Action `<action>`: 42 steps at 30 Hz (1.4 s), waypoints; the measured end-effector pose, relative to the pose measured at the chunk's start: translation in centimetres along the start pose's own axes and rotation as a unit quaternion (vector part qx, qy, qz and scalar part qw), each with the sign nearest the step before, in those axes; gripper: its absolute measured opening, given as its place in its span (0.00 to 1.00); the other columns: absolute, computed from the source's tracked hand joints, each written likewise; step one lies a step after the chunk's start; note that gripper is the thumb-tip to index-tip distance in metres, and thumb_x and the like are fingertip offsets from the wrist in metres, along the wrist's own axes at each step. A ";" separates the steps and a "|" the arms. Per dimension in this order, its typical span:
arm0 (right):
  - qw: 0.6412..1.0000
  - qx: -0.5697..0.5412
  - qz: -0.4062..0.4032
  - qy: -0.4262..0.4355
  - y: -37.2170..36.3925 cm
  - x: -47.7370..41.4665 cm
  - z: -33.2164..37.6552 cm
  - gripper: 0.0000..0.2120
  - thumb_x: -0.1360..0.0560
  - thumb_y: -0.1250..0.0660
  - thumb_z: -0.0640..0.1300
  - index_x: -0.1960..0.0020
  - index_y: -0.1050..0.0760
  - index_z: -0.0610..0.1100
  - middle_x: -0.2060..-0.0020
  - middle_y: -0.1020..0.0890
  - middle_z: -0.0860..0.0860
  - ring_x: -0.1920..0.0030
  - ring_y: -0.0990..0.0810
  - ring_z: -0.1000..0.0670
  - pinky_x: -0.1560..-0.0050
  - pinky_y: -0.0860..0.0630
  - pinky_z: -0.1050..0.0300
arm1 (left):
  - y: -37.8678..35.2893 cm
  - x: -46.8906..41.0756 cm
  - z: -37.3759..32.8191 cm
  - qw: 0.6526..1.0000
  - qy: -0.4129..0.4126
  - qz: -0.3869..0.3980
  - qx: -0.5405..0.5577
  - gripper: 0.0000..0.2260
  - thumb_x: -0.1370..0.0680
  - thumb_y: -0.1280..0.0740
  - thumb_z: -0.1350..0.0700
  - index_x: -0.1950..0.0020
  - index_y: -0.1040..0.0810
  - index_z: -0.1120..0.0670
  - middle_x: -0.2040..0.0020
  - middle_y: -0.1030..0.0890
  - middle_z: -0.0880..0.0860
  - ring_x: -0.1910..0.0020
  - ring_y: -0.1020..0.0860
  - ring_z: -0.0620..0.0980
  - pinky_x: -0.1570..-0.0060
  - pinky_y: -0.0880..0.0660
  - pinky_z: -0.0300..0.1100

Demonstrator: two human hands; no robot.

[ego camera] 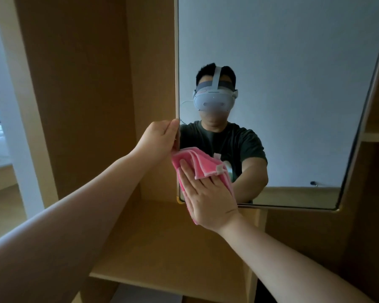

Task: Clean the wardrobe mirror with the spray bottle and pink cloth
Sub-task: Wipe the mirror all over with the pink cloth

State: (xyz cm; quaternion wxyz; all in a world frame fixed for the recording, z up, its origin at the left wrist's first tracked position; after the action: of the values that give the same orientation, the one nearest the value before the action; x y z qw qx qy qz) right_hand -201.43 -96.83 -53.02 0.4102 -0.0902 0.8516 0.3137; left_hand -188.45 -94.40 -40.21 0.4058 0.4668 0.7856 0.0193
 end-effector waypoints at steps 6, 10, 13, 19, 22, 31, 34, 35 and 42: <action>0.996 0.001 0.047 0.070 -1.2 3.0 1.1 0.29 0.18 0.43 0.49 0.22 0.46 0.40 0.23 0.44 0.42 0.27 0.35 0.41 0.30 0.36 0.43 | -0.2 -0.1 0.4 0.999 0.019 -0.009 0.037 0.20 0.17 0.43 0.50 0.55 0.21 0.65 0.64 0.19 0.58 0.71 0.20 0.45 0.69 0.23 0.37; 0.993 0.010 0.019 0.117 -0.6 3.5 0.8 0.23 0.20 0.43 0.40 0.25 0.36 0.41 0.26 0.35 0.42 0.29 0.34 0.43 0.27 0.45 0.46 | -0.2 -0.1 0.6 0.999 0.022 -0.015 0.043 0.20 0.17 0.42 0.50 0.55 0.21 0.64 0.66 0.19 0.55 0.72 0.20 0.43 0.70 0.24 0.35; 0.989 -0.008 0.011 0.146 -0.2 4.0 0.9 0.20 0.18 0.43 0.39 0.27 0.32 0.41 0.28 0.31 0.42 0.28 0.33 0.43 0.24 0.45 0.44 | -0.1 -0.1 0.8 0.999 0.020 -0.018 0.047 0.20 0.17 0.42 0.49 0.57 0.20 0.62 0.68 0.19 0.53 0.71 0.19 0.45 0.69 0.22 0.36; 0.976 -0.130 -0.009 0.172 1.6 4.4 1.5 0.11 0.20 0.37 0.44 0.41 0.22 0.41 0.44 0.17 0.45 0.42 0.20 0.46 0.31 0.31 0.51 | -0.1 0.2 1.0 0.997 0.029 -0.012 0.065 0.20 0.17 0.42 0.48 0.57 0.20 0.61 0.64 0.18 0.57 0.65 0.17 0.52 0.58 0.18 0.49; 0.964 -0.203 -0.020 0.171 3.0 2.7 1.8 0.13 0.20 0.37 0.49 0.42 0.24 0.42 0.52 0.16 0.47 0.52 0.17 0.48 0.48 0.21 0.55 | 0.0 0.5 0.6 0.995 0.047 -0.001 0.083 0.17 0.17 0.41 0.50 0.55 0.20 0.59 0.60 0.16 0.56 0.59 0.16 0.54 0.55 0.17 0.48; 0.912 -0.410 -0.024 -0.008 10.1 -10.9 -0.1 0.14 0.16 0.48 0.52 0.44 0.27 0.46 0.64 0.19 0.54 0.70 0.21 0.58 0.67 0.28 0.74 | 9.1 -1.2 -3.9 0.992 0.079 0.071 0.071 0.12 0.17 0.43 0.58 0.45 0.20 0.60 0.52 0.16 0.56 0.52 0.17 0.52 0.51 0.19 0.41; 0.888 -0.453 -0.035 -0.072 14.1 -17.6 -3.3 0.12 0.18 0.48 0.54 0.42 0.33 0.48 0.66 0.19 0.54 0.72 0.22 0.58 0.70 0.35 0.80 | 13.8 -3.2 -8.0 0.974 0.085 0.186 0.097 0.10 0.18 0.40 0.62 0.43 0.21 0.62 0.50 0.17 0.59 0.48 0.18 0.57 0.47 0.20 0.48; 0.883 -0.460 -0.035 -0.088 15.6 -20.0 -4.6 0.13 0.18 0.49 0.56 0.42 0.34 0.48 0.66 0.19 0.54 0.72 0.22 0.58 0.71 0.34 0.79 | 15.3 -4.1 -10.0 0.965 0.077 0.230 0.097 0.10 0.20 0.38 0.62 0.42 0.21 0.61 0.48 0.17 0.58 0.47 0.18 0.57 0.46 0.21 0.48; 0.868 -0.483 -0.013 -0.116 27.2 -37.6 -14.2 0.21 0.20 0.52 0.59 0.41 0.30 0.46 0.63 0.27 0.62 0.69 0.26 0.62 0.71 0.33 0.74 | 23.5 -13.3 -25.5 0.964 0.070 0.253 -0.035 0.16 0.30 0.24 0.52 0.47 0.24 0.43 0.51 0.20 0.39 0.50 0.19 0.41 0.58 0.20 0.35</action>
State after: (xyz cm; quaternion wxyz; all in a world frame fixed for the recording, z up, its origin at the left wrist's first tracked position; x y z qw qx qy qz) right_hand -197.38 -88.01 -5.47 0.4154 -0.2508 0.5389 0.6886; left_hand -185.14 -82.23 -5.22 0.3480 0.6333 0.6670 0.1818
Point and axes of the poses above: each hand's wrist, its own x-axis away from the middle knuckle, its own y-axis out of the back of the hand, z = x × y, the point moved 5 cm from there along -x, towards the middle knuckle
